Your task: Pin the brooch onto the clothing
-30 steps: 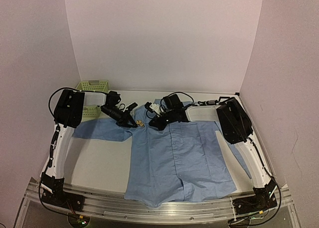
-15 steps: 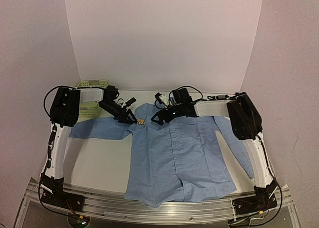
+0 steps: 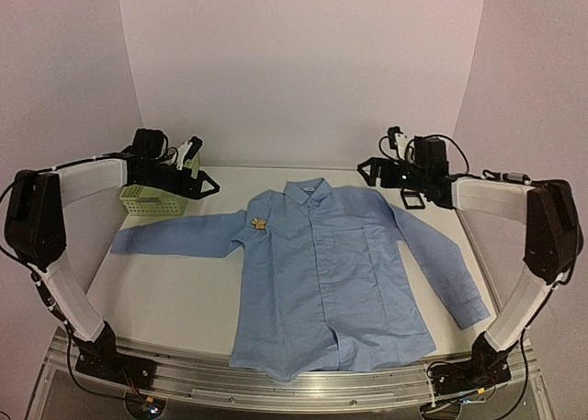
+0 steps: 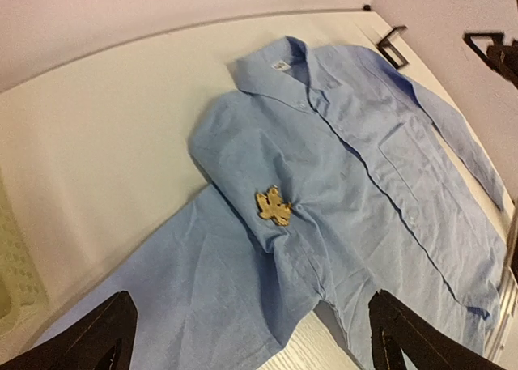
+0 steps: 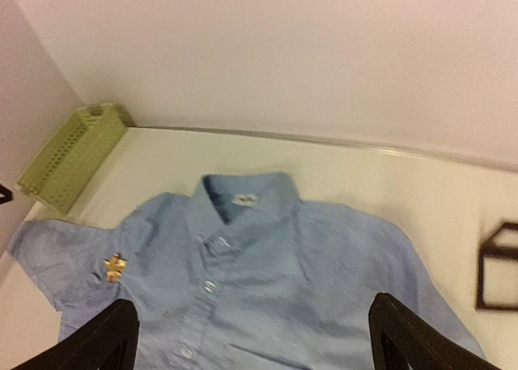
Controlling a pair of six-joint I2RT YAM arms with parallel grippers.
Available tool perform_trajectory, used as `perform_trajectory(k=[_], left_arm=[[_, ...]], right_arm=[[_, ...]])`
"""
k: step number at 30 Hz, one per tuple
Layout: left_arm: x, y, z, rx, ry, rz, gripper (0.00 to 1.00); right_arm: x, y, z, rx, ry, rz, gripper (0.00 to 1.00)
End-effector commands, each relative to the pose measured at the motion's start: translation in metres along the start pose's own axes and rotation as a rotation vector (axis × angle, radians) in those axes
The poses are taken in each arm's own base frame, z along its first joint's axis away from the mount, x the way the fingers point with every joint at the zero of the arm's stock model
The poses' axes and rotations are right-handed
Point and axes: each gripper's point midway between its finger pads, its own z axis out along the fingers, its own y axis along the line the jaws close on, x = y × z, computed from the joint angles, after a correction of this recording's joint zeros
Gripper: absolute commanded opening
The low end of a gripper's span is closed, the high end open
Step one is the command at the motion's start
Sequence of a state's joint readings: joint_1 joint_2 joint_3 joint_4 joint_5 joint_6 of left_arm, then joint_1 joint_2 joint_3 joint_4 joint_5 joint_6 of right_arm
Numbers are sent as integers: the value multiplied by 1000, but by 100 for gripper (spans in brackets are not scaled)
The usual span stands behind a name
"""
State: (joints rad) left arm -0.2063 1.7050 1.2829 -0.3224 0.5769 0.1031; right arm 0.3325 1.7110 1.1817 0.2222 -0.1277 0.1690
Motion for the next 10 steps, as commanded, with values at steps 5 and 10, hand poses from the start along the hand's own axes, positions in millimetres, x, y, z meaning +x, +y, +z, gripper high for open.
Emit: perform_trajectory(k=[5, 10], left_arm=[[8, 103, -52, -705, 7, -222, 99], [-3, 97, -74, -735, -83, -152, 99]], right_arm=[[13, -136, -115, 464, -187, 214, 98], [13, -151, -151, 575, -298, 190, 98]])
